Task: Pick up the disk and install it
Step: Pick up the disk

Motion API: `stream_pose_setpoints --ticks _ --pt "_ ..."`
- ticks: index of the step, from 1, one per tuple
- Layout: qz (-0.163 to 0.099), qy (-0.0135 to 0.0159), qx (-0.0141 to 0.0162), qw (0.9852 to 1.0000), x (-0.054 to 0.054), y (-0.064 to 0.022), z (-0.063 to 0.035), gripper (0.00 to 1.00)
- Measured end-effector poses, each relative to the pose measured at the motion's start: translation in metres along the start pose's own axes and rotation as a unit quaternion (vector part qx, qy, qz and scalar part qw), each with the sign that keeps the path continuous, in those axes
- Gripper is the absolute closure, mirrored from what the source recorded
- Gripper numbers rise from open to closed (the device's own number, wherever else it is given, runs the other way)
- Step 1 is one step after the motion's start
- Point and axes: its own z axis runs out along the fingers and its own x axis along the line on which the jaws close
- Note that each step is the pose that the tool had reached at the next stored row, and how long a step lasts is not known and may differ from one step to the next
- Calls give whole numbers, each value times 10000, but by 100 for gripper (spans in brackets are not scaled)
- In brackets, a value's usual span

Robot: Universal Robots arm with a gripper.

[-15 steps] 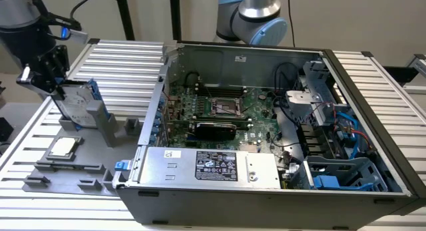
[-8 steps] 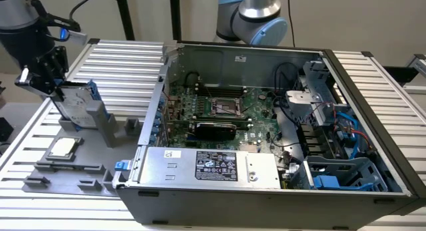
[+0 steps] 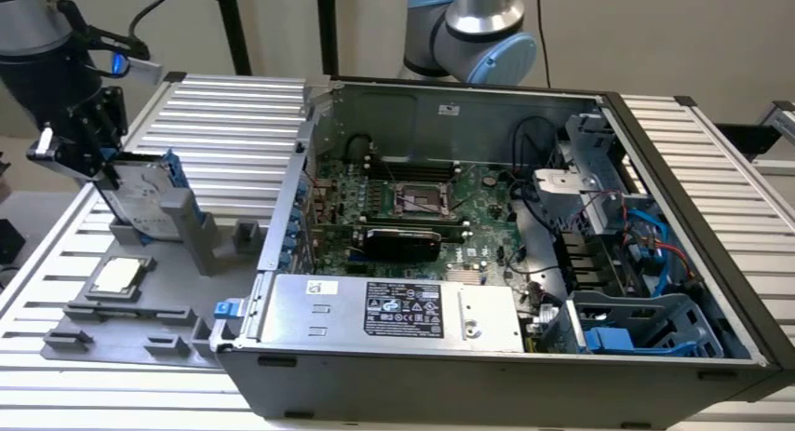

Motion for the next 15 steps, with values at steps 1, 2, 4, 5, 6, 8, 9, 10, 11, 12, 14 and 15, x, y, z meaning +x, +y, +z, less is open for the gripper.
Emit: stream_pose_setpoints --ticks 1,2,4,5,6,8,9,10,11,12,14,15 --pt "0 0 0 10000 0 0 0 100" --pt "0 0 0 10000 0 0 0 100" --pt "0 0 0 10000 0 0 0 100" --pt "0 0 0 10000 0 0 0 100" --pt "0 0 0 10000 0 0 0 100" --pt "0 0 0 10000 0 0 0 100" --pt "0 0 1 10000 0 0 -1 100" --pt "0 0 1 10000 0 1 -5 100" --pt "0 0 1 10000 0 1 -13 100" --pt "0 0 1 10000 0 1 -26 100" --pt "0 0 0 10000 0 1 -70 100" --pt "0 0 0 10000 -1 2 -98 100"
